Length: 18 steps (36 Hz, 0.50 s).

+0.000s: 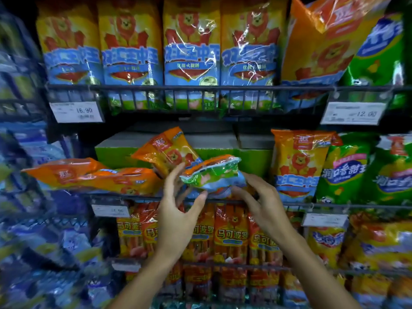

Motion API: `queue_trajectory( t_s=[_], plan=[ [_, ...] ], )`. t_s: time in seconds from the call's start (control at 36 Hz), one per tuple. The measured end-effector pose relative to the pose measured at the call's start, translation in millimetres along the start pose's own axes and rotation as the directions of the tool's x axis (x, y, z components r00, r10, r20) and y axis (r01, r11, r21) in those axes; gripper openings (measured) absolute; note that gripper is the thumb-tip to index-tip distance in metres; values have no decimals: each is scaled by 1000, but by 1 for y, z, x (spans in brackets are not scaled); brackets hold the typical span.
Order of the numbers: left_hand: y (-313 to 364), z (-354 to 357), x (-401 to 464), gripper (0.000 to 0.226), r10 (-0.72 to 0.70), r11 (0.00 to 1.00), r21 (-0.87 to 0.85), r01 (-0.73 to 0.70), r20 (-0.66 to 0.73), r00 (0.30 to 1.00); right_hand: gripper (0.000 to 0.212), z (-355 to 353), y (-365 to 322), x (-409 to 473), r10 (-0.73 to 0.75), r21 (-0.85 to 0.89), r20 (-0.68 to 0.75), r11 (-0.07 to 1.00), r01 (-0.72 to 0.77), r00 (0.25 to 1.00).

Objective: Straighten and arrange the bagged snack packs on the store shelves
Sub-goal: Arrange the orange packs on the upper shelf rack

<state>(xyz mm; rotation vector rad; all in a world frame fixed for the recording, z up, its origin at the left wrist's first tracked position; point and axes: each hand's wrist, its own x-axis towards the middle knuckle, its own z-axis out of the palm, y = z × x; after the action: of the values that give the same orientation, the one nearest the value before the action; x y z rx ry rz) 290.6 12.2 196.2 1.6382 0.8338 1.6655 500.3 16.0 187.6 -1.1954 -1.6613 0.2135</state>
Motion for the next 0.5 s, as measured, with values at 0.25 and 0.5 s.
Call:
queue_trajectory(
  t_s=[0.25, 0.5],
  plan=[
    [17, -16, 36, 54, 14, 980, -197, 6, 98, 995, 42, -9, -43, 13, -228, -107, -284, 973, 205, 931],
    [29, -2, 33, 64, -96, 967, -227, 118, 105, 990, 43, -33, -52, 17, -327, -238, -168, 929, 283, 930]
  ],
)
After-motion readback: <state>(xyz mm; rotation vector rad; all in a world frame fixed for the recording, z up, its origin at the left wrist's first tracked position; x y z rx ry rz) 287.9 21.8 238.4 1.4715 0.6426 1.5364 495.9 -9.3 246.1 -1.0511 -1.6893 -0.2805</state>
